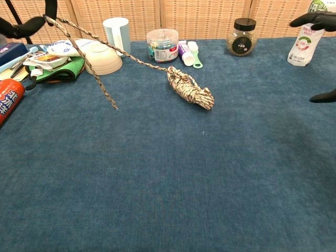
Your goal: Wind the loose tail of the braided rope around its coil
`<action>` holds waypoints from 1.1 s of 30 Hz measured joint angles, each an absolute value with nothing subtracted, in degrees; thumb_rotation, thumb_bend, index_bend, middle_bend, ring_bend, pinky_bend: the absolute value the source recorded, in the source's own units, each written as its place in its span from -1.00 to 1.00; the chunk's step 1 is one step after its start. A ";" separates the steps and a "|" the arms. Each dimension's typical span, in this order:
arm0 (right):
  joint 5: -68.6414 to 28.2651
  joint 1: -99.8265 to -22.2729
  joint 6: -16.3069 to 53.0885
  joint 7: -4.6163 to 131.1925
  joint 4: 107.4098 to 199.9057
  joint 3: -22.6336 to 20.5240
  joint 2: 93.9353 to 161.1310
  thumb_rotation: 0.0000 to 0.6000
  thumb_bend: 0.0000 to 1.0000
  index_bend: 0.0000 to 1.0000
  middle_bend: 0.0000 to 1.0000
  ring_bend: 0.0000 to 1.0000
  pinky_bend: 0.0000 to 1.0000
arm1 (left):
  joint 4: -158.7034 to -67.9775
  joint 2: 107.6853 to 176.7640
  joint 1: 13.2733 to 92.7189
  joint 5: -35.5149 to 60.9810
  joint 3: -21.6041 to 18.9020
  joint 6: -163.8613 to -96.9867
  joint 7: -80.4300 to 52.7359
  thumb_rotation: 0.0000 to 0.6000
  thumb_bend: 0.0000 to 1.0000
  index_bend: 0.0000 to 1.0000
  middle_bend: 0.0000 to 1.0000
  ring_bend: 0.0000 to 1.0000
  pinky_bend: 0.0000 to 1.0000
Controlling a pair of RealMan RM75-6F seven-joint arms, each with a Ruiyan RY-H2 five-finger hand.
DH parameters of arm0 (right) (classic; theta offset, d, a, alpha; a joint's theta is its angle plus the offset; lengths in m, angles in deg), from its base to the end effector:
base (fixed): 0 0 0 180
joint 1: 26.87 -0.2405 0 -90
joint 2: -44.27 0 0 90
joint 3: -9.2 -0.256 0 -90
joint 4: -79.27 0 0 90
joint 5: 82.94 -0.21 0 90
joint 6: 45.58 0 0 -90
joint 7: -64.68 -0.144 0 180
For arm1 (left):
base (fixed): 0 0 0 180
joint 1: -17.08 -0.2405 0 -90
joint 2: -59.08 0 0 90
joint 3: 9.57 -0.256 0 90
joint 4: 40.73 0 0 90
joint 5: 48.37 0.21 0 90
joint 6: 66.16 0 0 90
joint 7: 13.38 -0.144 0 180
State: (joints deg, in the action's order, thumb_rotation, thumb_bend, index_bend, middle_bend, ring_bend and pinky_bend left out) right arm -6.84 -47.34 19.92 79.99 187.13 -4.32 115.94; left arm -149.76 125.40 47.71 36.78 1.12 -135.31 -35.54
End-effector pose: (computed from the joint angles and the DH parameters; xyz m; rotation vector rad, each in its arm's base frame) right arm -0.1833 -0.2669 0.0868 1.6131 -1.0358 1.0855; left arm -0.1288 0.2834 0.1106 -1.8200 -0.5759 -1.1415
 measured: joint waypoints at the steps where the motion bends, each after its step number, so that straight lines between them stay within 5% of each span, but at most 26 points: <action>1: -8.40 -48.36 18.82 80.58 187.29 -4.86 116.44 1.00 -1.00 -1.00 -1.00 -1.00 -1.00 | -150.01 124.94 47.70 36.64 1.41 -135.50 -35.37 1.00 0.01 0.15 -1.00 -1.00 -1.00; 12: -28.48 -60.36 13.86 94.22 186.98 -9.74 125.24 1.00 -1.00 -1.00 -1.00 -1.00 -1.00 | -153.68 119.32 48.03 34.31 4.43 -136.44 -34.15 1.00 0.01 0.15 -1.00 -1.00 -1.00; 25: -55.71 -76.54 20.77 110.54 179.16 -14.50 140.29 1.00 -1.00 -1.00 -1.00 -1.00 -1.00 | -154.56 121.83 49.83 34.02 3.88 -135.67 -35.84 1.00 0.01 0.15 -1.00 -1.00 -1.00; 33: -62.20 -82.65 23.49 113.53 172.62 -16.51 146.16 1.00 -1.00 -1.00 -1.00 -1.00 -1.00 | -153.72 123.13 50.82 33.72 3.92 -135.36 -35.41 1.00 0.01 0.15 -1.00 -1.00 -1.00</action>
